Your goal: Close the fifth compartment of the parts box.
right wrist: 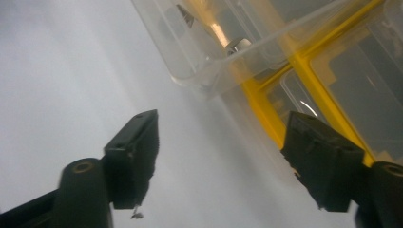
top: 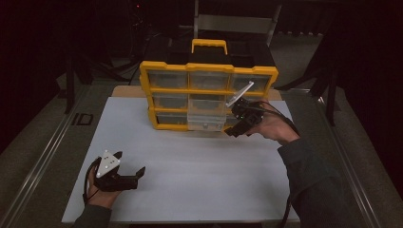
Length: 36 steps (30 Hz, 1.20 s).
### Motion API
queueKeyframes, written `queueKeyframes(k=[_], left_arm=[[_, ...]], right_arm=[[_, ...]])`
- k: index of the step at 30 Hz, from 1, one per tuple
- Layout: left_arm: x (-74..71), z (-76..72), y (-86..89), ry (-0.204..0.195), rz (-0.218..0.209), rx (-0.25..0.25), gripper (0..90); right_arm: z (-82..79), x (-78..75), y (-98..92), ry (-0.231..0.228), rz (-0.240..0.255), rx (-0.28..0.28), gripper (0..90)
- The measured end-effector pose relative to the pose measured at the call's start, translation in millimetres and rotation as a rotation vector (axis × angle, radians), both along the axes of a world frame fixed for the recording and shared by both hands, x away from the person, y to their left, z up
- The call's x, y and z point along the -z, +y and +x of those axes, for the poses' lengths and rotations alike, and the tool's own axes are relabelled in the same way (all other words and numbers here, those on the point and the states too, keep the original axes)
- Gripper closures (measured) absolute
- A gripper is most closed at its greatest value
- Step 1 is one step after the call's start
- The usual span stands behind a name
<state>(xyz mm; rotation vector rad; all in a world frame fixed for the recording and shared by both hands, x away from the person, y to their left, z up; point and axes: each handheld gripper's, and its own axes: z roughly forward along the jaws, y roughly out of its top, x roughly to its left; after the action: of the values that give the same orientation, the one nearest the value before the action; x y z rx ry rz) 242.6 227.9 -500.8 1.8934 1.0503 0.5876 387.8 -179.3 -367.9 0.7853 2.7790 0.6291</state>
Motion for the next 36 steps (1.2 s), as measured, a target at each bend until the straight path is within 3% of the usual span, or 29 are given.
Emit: queueKeyframes(k=[2,5,8,16,18,23,36], left_arm=[[-0.1,-0.1,-0.1,-0.002,0.000,0.000,0.5],[-0.1,-0.2,0.1,-0.001,-0.003,-0.003,0.5],[0.1,-0.1,-0.2,0.000,0.000,-0.001,0.5],[0.0,-0.1,-0.1,-0.001,0.000,0.000,0.5],[0.0,-0.2,0.0,0.000,0.000,0.000,0.5],[0.1,-0.1,-0.3,0.000,0.001,-0.001,0.5],[-0.1,-0.2,0.0,-0.001,0.001,0.000,0.5]], right_arm=[[-2.8,3.8,-0.8,-0.033,-0.011,-0.008,35.9],[-5.4,6.3,-3.1,-0.045,0.046,-0.002,43.3],[-8.3,11.7,-2.3,-0.060,0.044,-0.015,48.9],[-12.3,27.6,1.0,-0.048,0.077,-0.026,68.5],[-12.7,29.5,1.5,-0.044,0.077,-0.029,69.8],[-16.6,37.1,5.7,-0.062,0.101,-0.029,88.2],[-23.1,46.4,24.5,-0.107,0.142,-0.015,90.0]])
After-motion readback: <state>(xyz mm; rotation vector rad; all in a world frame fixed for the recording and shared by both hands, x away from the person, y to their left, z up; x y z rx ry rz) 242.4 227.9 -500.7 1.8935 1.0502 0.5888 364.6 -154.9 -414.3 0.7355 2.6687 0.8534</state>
